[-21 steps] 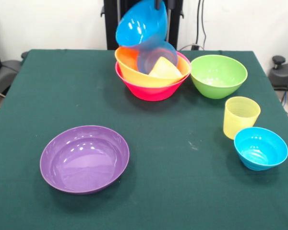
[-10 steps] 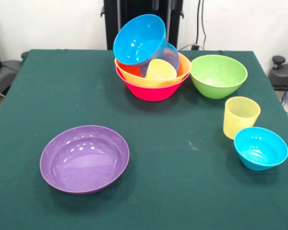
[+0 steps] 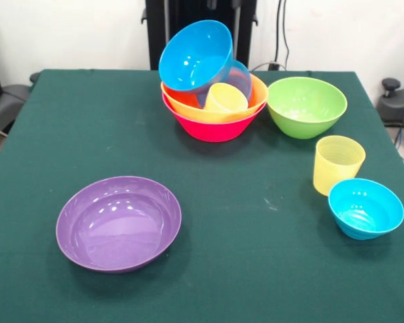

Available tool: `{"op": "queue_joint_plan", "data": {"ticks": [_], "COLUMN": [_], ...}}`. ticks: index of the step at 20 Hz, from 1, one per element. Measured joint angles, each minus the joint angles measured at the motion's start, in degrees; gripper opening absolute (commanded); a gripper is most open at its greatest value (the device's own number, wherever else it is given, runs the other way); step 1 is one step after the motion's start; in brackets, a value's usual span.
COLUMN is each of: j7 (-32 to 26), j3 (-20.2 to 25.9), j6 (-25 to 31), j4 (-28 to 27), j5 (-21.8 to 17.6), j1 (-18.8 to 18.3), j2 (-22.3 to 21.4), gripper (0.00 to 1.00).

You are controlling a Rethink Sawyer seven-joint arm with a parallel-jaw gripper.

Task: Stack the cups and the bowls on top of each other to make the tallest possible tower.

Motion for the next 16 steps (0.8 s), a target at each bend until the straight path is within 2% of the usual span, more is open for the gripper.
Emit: {"op": "queue_joint_plan", "data": {"ticks": [3,4,6,8,10,11,16], "j7": [0.00,0.00,0.00,0.00,0.00,0.00,0.00], "j3": [-1.10,-1.96,-2.55,-3.28,-3.46,-3.53,-3.51], "j6": [-1.81,-3.52,-4.76,-6.53,-7.03,-7.45,-7.53], "j4": [-0.68,-1.34,-1.84,-2.86,-3.38,-4.17,-6.57], "j5": [-2.58,-4.48,-5.67,-7.61,-8.39,-9.37,-11.31], "j1": [-1.90,-4.38,-6.76,-11.68,-13.99,-16.96,-23.99], "j2": [-0.43,-1.05,-1.63,-2.68,-3.07,-3.50,-4.08], "gripper": [1.00,1.00,1.00,1.00,1.00,1.00,1.00]}}
